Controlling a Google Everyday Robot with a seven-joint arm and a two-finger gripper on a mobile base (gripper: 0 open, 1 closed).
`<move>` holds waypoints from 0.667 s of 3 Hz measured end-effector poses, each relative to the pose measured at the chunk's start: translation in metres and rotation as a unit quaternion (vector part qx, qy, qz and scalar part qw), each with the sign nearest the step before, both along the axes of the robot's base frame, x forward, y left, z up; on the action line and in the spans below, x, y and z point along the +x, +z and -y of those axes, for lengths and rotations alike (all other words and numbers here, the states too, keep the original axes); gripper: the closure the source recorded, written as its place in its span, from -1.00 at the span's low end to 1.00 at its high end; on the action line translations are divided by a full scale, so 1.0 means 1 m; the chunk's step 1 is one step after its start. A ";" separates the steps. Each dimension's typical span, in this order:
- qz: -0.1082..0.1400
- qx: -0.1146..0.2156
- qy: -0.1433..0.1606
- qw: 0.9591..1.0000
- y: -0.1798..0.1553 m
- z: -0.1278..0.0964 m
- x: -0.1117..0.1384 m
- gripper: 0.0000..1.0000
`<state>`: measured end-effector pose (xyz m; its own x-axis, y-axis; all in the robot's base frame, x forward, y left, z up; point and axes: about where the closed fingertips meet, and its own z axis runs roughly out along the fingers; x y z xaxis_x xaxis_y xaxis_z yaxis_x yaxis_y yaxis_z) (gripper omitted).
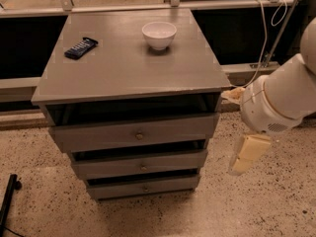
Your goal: Open top drawer
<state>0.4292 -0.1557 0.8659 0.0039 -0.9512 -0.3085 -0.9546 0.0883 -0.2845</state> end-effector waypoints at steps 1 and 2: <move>0.006 -0.005 0.046 0.999 -0.028 -0.022 -0.005 -1.00; 0.031 -0.024 0.103 0.994 -0.090 -0.048 -0.007 -1.00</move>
Offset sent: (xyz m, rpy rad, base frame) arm 0.0401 0.0903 -0.1436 -0.0449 -0.3212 0.2847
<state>0.4221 -0.1075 0.7756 0.2183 -0.9416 -0.2565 -0.9317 -0.1229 -0.3417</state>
